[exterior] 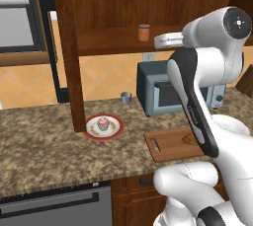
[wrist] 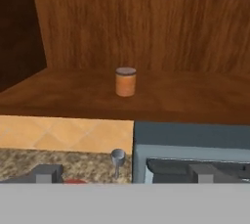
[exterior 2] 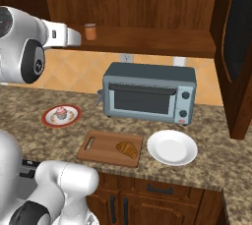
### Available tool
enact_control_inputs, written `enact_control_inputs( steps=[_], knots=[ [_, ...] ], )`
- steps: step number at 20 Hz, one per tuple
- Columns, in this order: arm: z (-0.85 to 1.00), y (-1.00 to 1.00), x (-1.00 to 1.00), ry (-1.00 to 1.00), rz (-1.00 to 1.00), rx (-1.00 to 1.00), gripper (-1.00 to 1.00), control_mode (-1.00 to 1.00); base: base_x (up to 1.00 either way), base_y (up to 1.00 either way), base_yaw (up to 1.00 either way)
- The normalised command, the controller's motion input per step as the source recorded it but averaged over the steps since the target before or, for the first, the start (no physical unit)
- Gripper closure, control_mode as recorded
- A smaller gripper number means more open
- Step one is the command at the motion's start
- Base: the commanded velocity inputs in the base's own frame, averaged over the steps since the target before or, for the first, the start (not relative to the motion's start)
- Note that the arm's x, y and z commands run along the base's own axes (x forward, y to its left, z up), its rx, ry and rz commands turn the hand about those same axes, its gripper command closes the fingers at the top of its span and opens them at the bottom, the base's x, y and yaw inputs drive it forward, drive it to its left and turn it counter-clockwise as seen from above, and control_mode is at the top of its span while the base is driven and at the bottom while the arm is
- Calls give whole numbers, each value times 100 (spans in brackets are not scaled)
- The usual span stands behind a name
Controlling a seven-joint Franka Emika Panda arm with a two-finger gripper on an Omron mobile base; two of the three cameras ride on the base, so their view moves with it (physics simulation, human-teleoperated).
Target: From the different types of pastries on the counter, select a croissant and place it on the cutting board. Then retrieve a jar of jam from the cabinet and place it alongside the croissant on the cutting board.
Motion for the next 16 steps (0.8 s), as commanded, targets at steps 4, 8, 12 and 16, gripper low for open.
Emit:
enact_control_inputs(
  steps=[4,8,12,16],
  knots=[
    [0,4,47,0,0,3,-100,-100,0,0,0],
    [0,1,45,0,0,0,-100,-100,0,0,0],
    [-7,0,42,0,0,0,-100,-100,0,0,0],
    [-12,3,37,0,0,0,-100,-100,0,0,0]
  ],
)
